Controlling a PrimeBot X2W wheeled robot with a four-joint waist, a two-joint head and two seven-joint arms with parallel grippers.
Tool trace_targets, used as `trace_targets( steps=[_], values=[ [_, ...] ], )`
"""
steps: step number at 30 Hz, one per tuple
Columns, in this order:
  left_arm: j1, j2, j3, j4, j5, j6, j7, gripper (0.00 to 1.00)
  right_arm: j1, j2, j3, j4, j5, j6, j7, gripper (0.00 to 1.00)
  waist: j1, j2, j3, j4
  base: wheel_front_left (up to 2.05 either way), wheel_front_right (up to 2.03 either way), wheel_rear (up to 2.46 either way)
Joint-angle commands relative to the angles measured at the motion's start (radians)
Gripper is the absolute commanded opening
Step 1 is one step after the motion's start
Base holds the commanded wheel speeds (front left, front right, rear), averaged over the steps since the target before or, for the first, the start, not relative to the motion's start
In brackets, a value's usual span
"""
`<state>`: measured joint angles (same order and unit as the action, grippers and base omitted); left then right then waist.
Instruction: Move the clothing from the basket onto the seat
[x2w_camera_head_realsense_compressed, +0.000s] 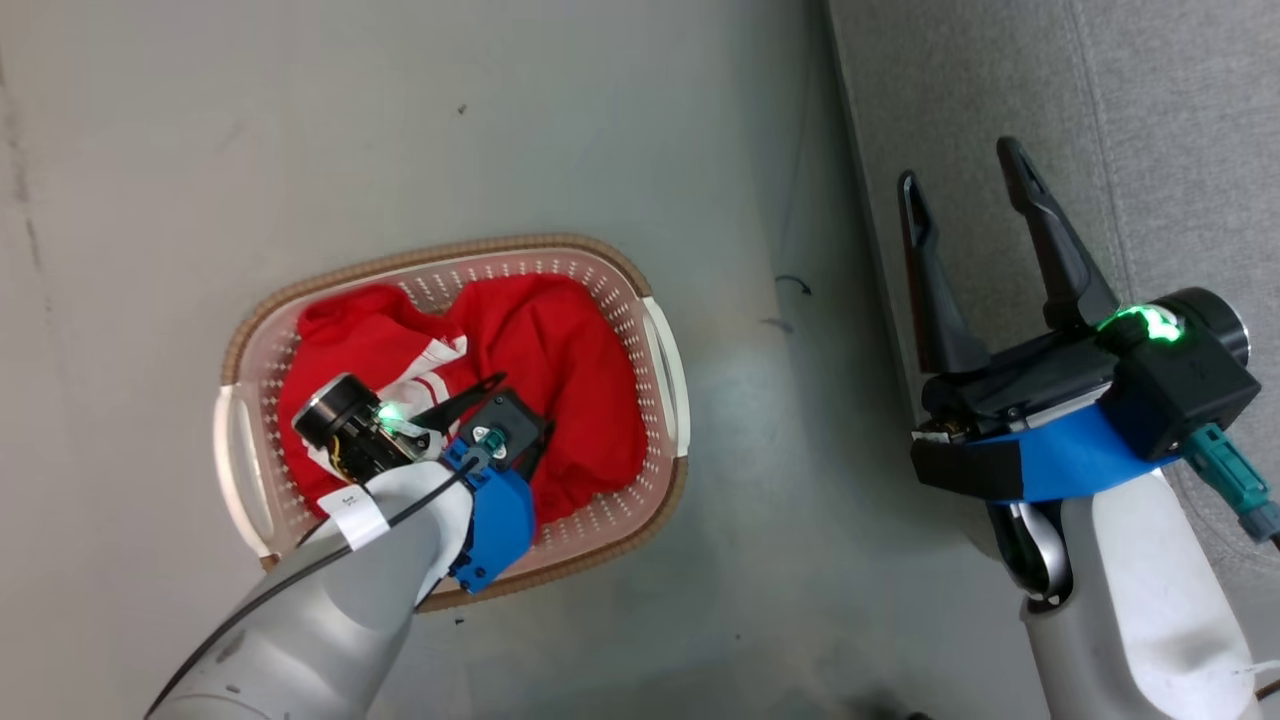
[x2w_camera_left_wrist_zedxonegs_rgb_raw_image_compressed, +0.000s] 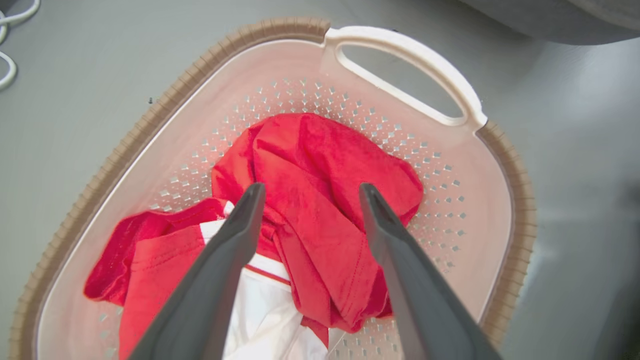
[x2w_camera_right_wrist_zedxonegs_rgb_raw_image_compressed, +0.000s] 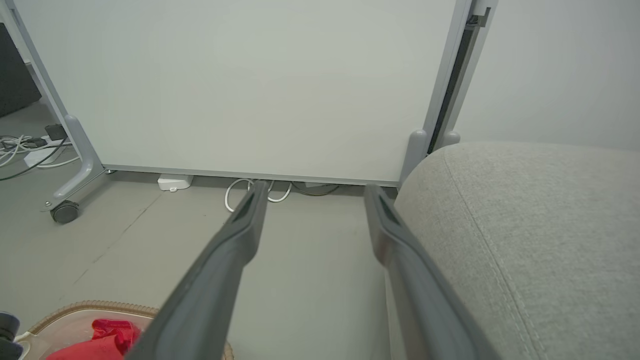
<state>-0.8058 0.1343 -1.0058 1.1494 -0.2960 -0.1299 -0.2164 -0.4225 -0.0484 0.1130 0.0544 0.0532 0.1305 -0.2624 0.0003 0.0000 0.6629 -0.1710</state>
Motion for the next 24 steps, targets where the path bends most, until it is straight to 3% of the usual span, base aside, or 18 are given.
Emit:
trace_targets(
  steps=[1, 15, 24],
  values=[
    [-0.024, 0.011, -0.013, 0.009, -0.01, 0.0, 0.007, 1.0, -0.02, -0.003, 0.001, -0.009, -0.005, 0.0, -0.004, 1.0, -0.0003, 0.0, 0.036, -0.014, 0.0, 0.0, 0.0],
    [-0.128, 0.057, -0.165, 0.056, -0.214, 0.0, 0.178, 1.0, -0.063, -0.003, 0.002, -0.104, 0.005, 0.0, -0.004, 1.0, -0.0003, 0.0, 0.191, -0.047, 0.0, 0.0, 0.0],
    [-0.191, 0.076, -0.222, 0.068, -0.273, 0.0, 0.23, 1.0, -0.069, -0.003, 0.012, -0.159, 0.009, 0.0, -0.004, 1.0, -0.0003, 0.0, 0.275, -0.054, 0.0, 0.0, 0.0]
  ],
)
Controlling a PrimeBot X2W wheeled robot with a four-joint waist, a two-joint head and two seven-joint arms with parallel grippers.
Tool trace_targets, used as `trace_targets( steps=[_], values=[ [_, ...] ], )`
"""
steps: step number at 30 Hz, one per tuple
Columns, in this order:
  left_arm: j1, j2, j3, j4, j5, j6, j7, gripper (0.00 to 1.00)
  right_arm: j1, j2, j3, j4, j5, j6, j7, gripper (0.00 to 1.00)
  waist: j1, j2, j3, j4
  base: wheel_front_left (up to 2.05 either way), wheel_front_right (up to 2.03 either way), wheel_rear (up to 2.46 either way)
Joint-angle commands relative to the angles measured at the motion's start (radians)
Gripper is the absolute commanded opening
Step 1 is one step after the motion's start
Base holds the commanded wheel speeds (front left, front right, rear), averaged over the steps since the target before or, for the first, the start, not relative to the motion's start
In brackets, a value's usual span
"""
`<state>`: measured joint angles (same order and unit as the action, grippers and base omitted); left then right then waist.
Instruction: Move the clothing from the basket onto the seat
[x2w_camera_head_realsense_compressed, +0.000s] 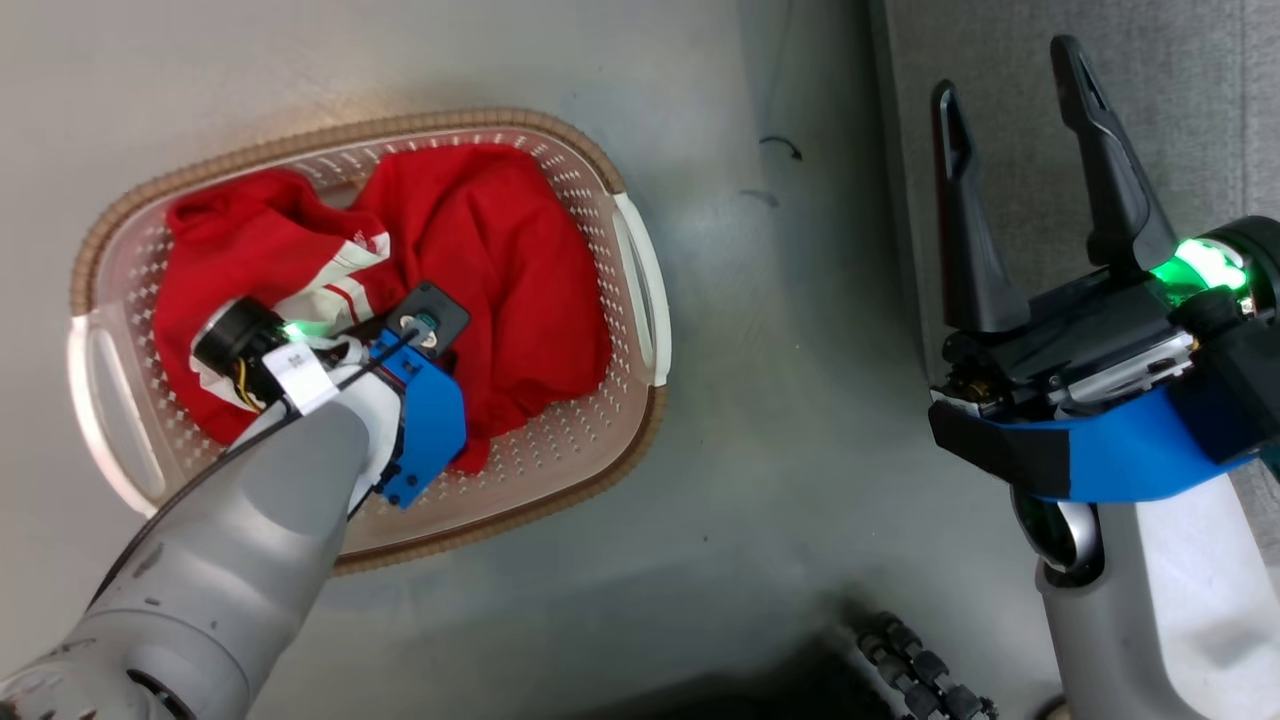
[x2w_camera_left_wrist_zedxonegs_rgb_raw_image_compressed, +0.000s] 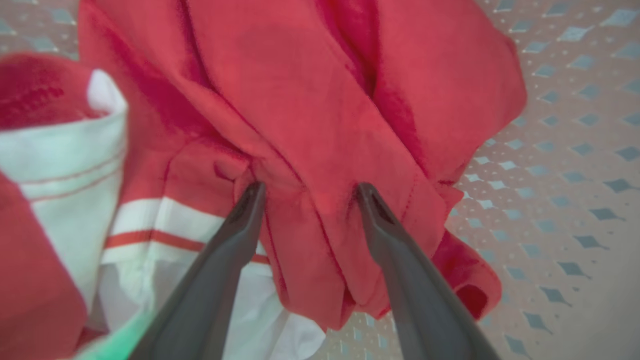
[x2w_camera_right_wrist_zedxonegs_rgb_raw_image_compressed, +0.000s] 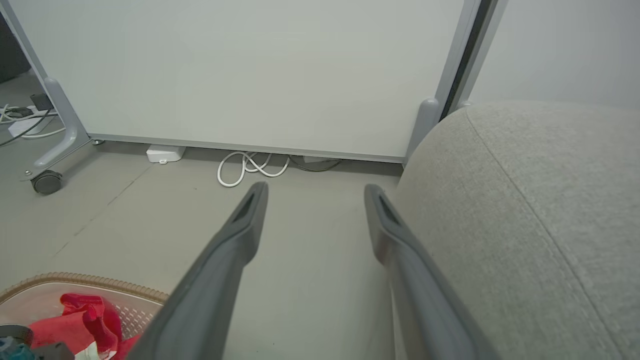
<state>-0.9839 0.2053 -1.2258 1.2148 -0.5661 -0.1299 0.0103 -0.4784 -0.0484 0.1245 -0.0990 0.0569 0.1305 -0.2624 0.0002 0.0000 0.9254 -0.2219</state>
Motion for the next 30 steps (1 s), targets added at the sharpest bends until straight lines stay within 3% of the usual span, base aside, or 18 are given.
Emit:
trace_targets(
  steps=[1, 17, 18, 19, 30],
  values=[
    [-0.021, 0.005, -0.003, 0.005, -0.008, 0.0, 0.002, 1.0, -0.011, -0.003, 0.001, -0.011, 0.007, 0.0, -0.004, 1.0, -0.0002, 0.0, 0.021, -0.005, 0.0, 0.0, 0.0],
    [-0.075, -0.036, -0.03, 0.031, -0.079, 0.0, -0.042, 1.0, -0.003, -0.003, 0.012, -0.066, -0.003, 0.0, -0.004, 1.0, -0.0002, 0.0, 0.096, 0.003, 0.0, 0.0, 0.0],
    [-0.083, -0.035, -0.032, 0.037, -0.068, 0.0, -0.05, 0.64, -0.006, -0.003, 0.013, -0.068, -0.003, 0.0, -0.004, 1.0, -0.0002, 0.0, 0.098, 0.004, 0.0, 0.0, 0.0],
    [-0.084, -0.035, -0.033, 0.042, -0.064, 0.0, -0.054, 0.0, -0.006, -0.003, 0.013, -0.068, -0.004, 0.0, -0.004, 1.0, -0.0002, 0.0, 0.098, 0.005, 0.0, 0.0, 0.0],
    [-0.066, -0.057, -0.037, 0.063, -0.069, 0.0, -0.139, 0.0, -0.019, -0.004, 0.011, -0.055, -0.013, 0.0, -0.004, 1.0, -0.0002, 0.0, 0.04, 0.031, 0.0, 0.0, 0.0]
  ],
)
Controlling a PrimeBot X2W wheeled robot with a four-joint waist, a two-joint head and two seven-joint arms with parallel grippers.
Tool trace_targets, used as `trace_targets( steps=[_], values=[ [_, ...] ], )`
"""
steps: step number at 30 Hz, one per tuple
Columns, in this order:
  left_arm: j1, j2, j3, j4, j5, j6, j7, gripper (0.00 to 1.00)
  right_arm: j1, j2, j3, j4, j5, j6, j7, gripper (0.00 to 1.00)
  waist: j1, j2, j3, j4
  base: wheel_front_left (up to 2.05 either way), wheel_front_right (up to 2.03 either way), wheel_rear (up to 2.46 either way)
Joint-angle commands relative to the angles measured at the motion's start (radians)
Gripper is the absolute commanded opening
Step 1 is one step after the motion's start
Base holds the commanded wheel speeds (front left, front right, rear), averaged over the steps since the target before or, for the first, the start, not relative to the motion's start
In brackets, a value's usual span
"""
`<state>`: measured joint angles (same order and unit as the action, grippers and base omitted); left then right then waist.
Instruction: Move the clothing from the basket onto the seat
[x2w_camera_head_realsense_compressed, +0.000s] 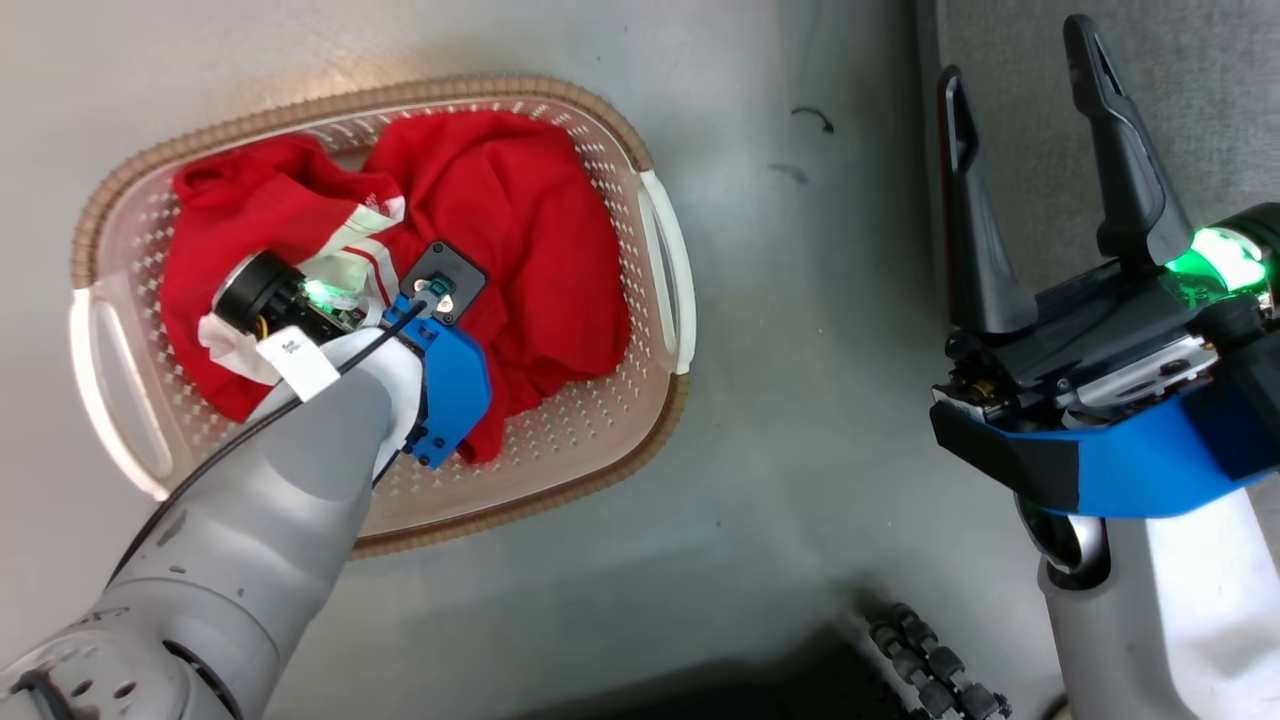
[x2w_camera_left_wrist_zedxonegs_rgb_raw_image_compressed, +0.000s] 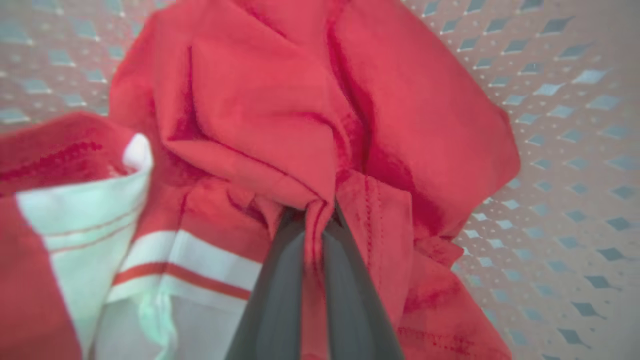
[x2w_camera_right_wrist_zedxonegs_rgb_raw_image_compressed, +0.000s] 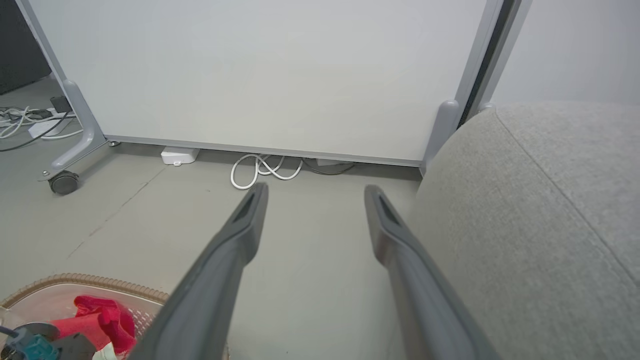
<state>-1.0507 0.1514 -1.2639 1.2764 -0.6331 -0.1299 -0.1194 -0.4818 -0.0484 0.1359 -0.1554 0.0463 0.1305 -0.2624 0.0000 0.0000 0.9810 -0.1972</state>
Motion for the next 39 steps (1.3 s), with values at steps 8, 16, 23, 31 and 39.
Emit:
trace_targets(
  steps=[8, 16, 23, 31, 39],
  values=[
    [0.037, -0.031, 0.023, -0.001, -0.052, 0.0, -0.106, 0.0, 0.005, -0.004, -0.01, 0.039, -0.005, 0.0, -0.004, 1.0, 0.0, 0.0, -0.124, 0.044, 0.0, 0.0, 0.0],
    [0.08, -0.039, 0.069, -0.048, -0.089, 0.001, -0.146, 0.0, 0.039, -0.004, -0.023, 0.083, -0.013, 0.0, -0.004, 1.0, 0.0, 0.0, -0.263, 0.088, 0.0, 0.0, 0.0],
    [0.143, -0.002, 0.162, -0.183, -0.065, 0.046, -0.147, 0.0, 0.081, -0.004, -0.034, 0.118, -0.014, 0.0, -0.004, 1.0, 0.0, 0.0, -0.382, 0.119, 0.0, 0.0, 0.0],
    [0.247, 0.039, 0.314, -0.338, 0.008, 0.079, -0.147, 0.0, 0.151, -0.004, -0.045, 0.151, -0.01, 0.0, -0.004, 1.0, 0.0, 0.0, -0.525, 0.156, 0.0, 0.0, 0.0],
    [0.338, 0.05, 0.468, -0.468, 0.093, 0.085, -0.147, 0.0, 0.205, -0.004, -0.052, 0.174, -0.001, 0.0, -0.004, 1.0, 0.0, 0.0, -0.647, 0.174, 0.0, 0.0, 0.0]
  ],
)
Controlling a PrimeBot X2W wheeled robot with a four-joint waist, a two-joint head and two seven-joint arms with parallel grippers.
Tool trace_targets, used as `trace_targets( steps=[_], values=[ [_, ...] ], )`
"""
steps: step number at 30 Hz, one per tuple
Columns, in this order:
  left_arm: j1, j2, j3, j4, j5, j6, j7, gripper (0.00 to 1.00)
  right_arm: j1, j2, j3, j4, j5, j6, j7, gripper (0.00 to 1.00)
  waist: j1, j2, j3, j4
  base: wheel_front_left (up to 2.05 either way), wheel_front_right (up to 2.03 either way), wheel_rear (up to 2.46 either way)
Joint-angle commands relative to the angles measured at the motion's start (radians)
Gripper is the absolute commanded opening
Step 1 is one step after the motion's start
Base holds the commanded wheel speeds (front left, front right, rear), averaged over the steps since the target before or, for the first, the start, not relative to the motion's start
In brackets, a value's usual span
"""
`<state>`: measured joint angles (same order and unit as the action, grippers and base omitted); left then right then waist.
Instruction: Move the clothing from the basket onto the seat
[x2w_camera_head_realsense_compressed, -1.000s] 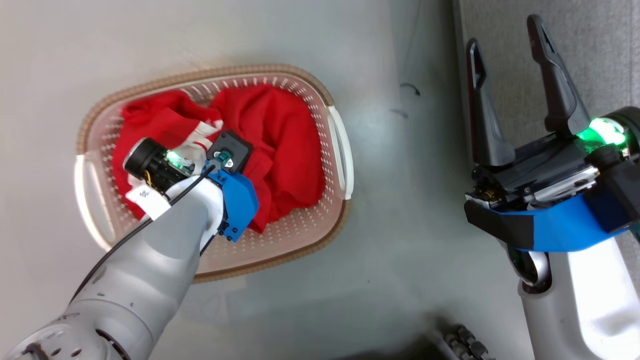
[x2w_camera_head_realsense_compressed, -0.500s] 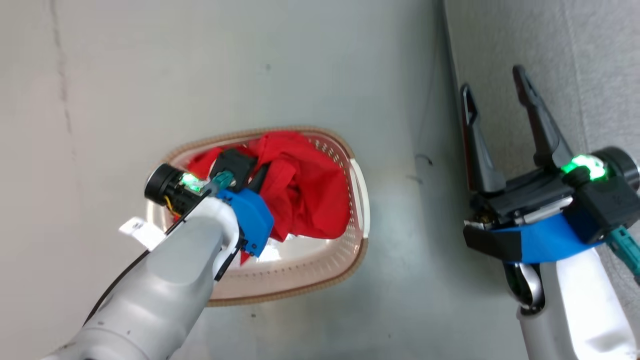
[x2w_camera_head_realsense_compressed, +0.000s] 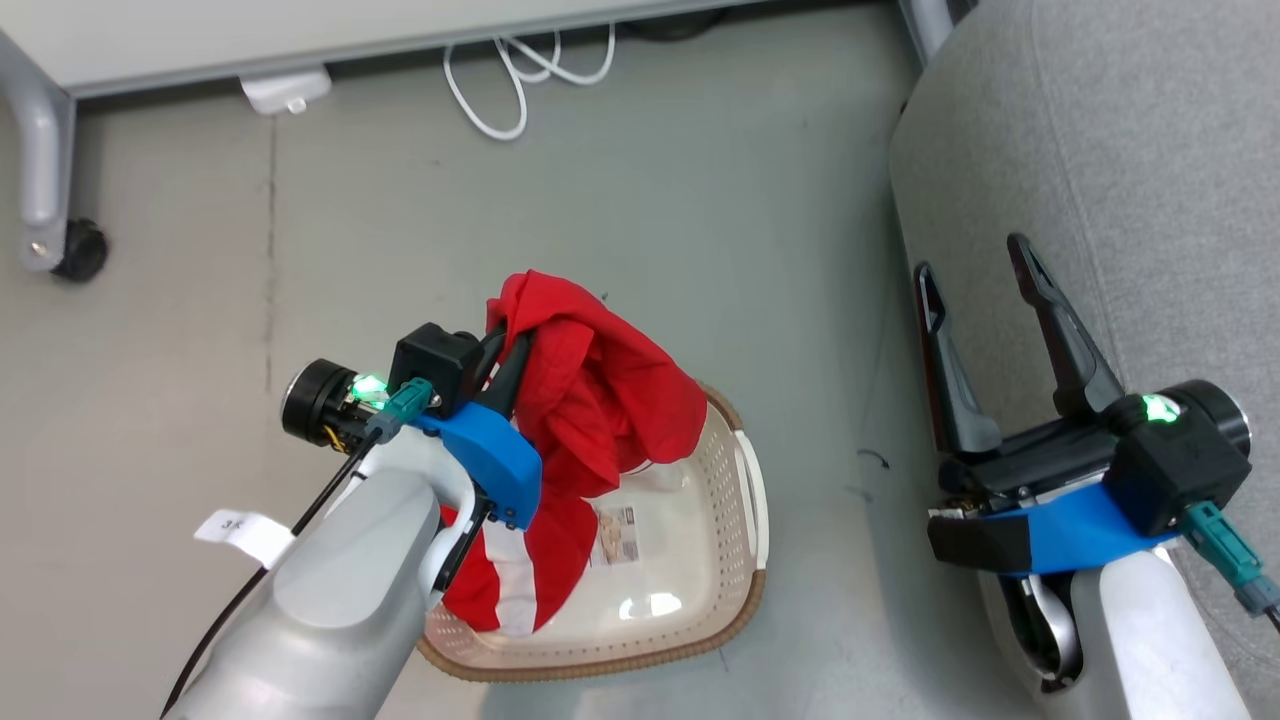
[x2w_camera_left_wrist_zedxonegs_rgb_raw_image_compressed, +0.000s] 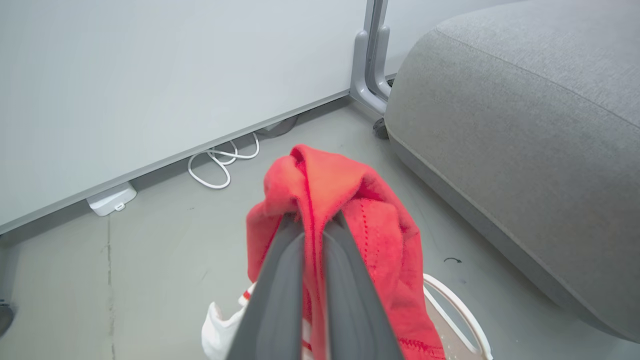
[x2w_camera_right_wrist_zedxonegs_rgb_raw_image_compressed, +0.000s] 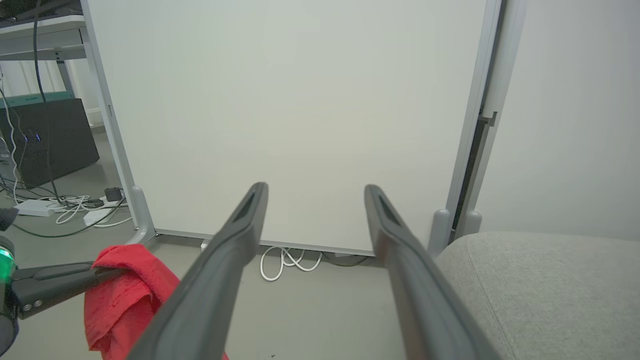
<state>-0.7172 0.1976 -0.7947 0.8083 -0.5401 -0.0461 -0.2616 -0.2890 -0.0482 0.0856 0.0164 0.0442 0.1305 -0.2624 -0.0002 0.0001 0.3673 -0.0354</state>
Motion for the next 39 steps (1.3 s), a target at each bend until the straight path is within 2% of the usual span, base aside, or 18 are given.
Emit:
trace_targets(
  steps=[1, 10, 17, 28, 39],
  values=[
    [0.015, 0.004, 0.016, -0.016, 0.014, -0.001, -0.005, 0.0, 0.019, -0.004, -0.003, 0.005, 0.003, 0.0, -0.004, 1.0, 0.0002, -0.0001, -0.047, 0.014, 0.0, 0.0, 0.0],
    [0.088, -0.024, 0.155, -0.147, 0.103, -0.027, -0.005, 0.0, 0.088, -0.004, -0.011, 0.027, 0.012, 0.0, -0.004, 1.0, 0.0002, -0.0001, -0.161, 0.029, 0.0, 0.0, 0.0],
    [0.11, -0.049, 0.212, -0.221, 0.15, -0.051, -0.005, 0.0, 0.134, -0.004, -0.016, 0.037, 0.016, 0.0, -0.004, 1.0, 0.0002, -0.0001, -0.223, 0.036, 0.0, 0.0, 0.0],
    [0.11, -0.065, 0.194, -0.309, 0.192, -0.069, -0.005, 0.0, 0.182, -0.004, -0.013, 0.042, 0.03, 0.0, -0.004, 1.0, 0.0002, -0.0001, -0.285, 0.043, 0.0, 0.0, 0.0],
    [0.119, -0.061, 0.156, -0.425, 0.19, -0.065, 0.046, 0.0, 0.193, -0.004, -0.02, 0.038, 0.017, 0.0, -0.004, 1.0, 0.0002, -0.0001, -0.293, 0.059, 0.0, 0.0, 0.0]
  ],
)
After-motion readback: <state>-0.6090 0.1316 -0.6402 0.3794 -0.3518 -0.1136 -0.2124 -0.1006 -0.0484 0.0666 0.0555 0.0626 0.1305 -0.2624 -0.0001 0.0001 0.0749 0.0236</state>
